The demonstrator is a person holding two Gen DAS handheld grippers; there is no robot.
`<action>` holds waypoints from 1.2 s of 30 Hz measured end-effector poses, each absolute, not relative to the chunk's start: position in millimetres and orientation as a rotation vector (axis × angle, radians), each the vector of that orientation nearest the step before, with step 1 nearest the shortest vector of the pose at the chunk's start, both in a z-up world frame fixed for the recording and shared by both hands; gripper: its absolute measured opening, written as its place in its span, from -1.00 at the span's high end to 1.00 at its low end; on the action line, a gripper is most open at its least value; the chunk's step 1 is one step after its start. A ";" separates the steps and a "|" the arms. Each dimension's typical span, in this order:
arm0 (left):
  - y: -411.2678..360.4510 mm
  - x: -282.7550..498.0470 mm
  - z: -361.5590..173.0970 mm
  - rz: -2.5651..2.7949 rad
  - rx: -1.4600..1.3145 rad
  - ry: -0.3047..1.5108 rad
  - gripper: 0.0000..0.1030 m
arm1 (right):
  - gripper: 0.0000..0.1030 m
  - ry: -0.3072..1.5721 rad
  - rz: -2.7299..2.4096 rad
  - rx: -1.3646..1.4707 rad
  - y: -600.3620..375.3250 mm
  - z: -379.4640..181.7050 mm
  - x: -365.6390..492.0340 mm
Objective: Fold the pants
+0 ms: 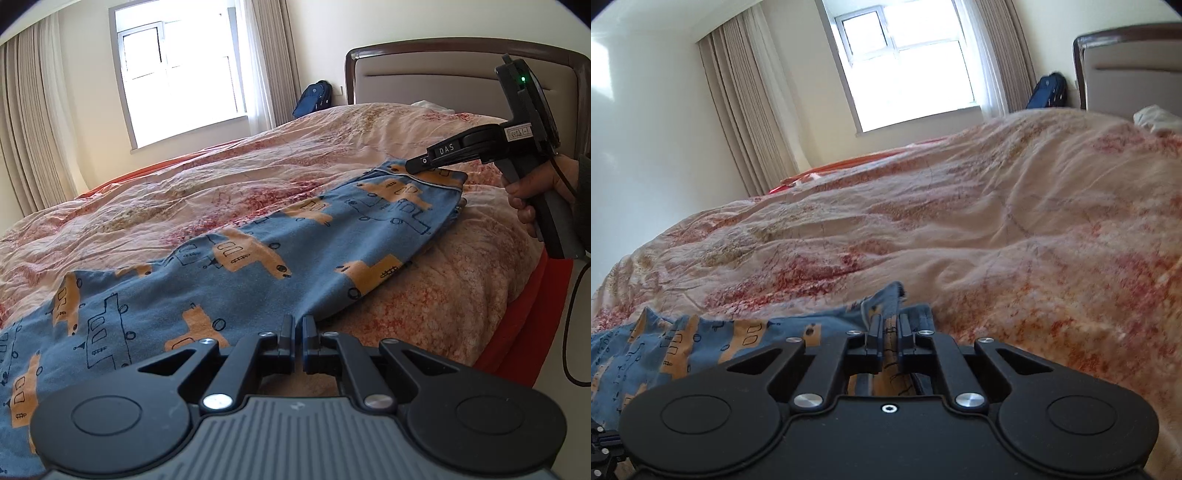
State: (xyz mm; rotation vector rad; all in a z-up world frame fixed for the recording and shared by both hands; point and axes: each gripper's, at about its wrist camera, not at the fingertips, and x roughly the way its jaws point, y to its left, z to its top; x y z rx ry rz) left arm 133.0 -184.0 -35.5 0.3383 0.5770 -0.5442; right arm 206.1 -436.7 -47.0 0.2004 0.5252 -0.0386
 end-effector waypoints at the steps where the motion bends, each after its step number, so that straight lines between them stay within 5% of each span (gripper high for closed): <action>1: -183.9 133.8 -36.1 -0.543 0.332 0.582 0.93 | 0.87 0.515 -0.054 0.171 -434.8 -45.8 205.4; 5: -179.2 132.5 -34.2 -0.549 0.303 0.585 0.66 | 0.88 0.555 -0.092 0.098 -432.6 -59.5 211.4; 7: -173.7 130.6 -29.2 -0.546 0.283 0.565 0.07 | 0.87 0.577 -0.106 0.093 -432.8 -69.1 213.7; 9: -165.7 128.7 -22.1 -0.534 0.251 0.541 -0.19 | 0.78 0.588 -0.130 0.081 -431.0 -74.1 213.5; 12: -148.7 128.0 -10.8 -0.483 0.204 0.506 -0.50 | 0.37 0.569 -0.166 0.070 -426.0 -71.1 205.9; 14: -130.7 128.1 -0.8 -0.399 0.171 0.472 -0.78 | -0.32 0.542 -0.173 0.059 -420.7 -65.3 197.8; 15: -121.3 127.9 3.4 -0.351 0.157 0.456 -0.93 | -0.46 0.523 -0.172 0.052 -416.6 -61.9 192.8; 19: -72.1 131.8 16.6 -0.165 0.096 0.420 -0.99 | -0.99 0.467 -0.112 0.032 -387.9 -51.8 175.1; 36: 153.2 167.2 -12.6 0.252 -0.262 0.507 -0.97 | -0.99 0.468 0.385 0.013 -174.9 -62.9 208.3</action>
